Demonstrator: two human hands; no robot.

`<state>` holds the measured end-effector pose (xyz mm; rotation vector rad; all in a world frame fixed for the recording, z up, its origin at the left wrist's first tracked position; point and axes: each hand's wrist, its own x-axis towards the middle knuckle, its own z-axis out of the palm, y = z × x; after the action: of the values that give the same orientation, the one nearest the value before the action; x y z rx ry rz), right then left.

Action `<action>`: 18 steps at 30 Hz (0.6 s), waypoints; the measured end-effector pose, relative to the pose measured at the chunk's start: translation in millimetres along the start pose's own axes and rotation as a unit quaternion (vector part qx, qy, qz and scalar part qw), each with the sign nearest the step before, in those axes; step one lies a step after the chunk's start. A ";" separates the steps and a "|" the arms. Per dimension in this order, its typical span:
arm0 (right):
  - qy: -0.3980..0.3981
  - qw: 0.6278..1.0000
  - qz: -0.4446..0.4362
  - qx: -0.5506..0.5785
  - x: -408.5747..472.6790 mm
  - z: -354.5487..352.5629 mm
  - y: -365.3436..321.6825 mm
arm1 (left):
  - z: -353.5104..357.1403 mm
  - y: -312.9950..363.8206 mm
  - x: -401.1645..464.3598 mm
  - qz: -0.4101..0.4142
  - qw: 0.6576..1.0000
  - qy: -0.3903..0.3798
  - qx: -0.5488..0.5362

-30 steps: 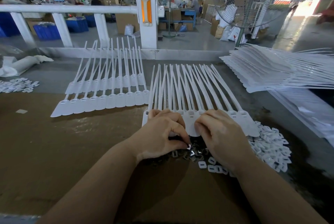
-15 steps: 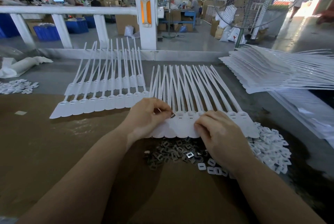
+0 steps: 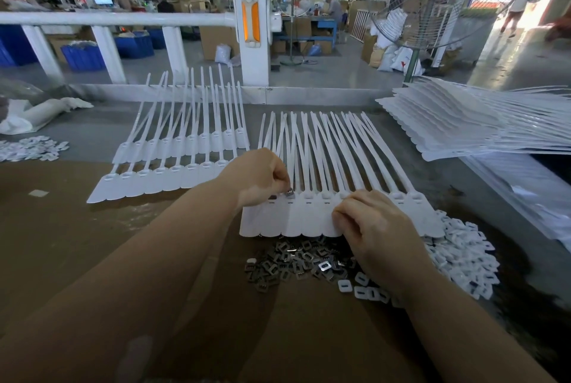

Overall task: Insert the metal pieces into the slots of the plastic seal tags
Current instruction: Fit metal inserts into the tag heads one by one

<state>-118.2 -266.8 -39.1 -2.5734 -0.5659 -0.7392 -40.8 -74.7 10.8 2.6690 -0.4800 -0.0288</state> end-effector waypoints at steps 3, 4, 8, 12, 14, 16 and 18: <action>0.002 1.000 0.000 0.002 0.5 0.2 -0.1 | -2.2 -0.2 3.8 0.006 1.000 -0.010 0.001; 0.002 1.000 0.000 0.002 0.7 0.4 0.0 | -2.2 -0.5 4.7 0.006 1.000 -0.012 -0.001; 0.007 1.000 0.000 0.003 0.0 1.0 1.3 | -0.8 -1.4 5.9 -0.006 1.000 -0.010 -0.026; 0.009 1.000 -0.002 0.004 -0.3 1.5 1.6 | -0.3 -3.8 5.4 -0.007 0.999 -0.004 -0.043; 0.011 1.000 -0.003 0.006 -0.1 1.5 1.3 | 0.8 -4.4 6.3 -0.007 0.999 -0.007 -0.044; 0.011 1.000 -0.003 0.006 -0.1 1.4 0.9 | 1.8 -4.7 7.0 -0.007 0.999 -0.013 -0.040; 0.011 1.000 -0.004 0.003 -0.1 1.4 0.9 | 1.6 -4.6 7.7 -0.003 0.999 -0.019 -0.035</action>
<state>-117.3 -267.0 -40.6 -2.5551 -0.5713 -0.7671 -32.2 -74.1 7.9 2.6048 -0.4738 -0.0980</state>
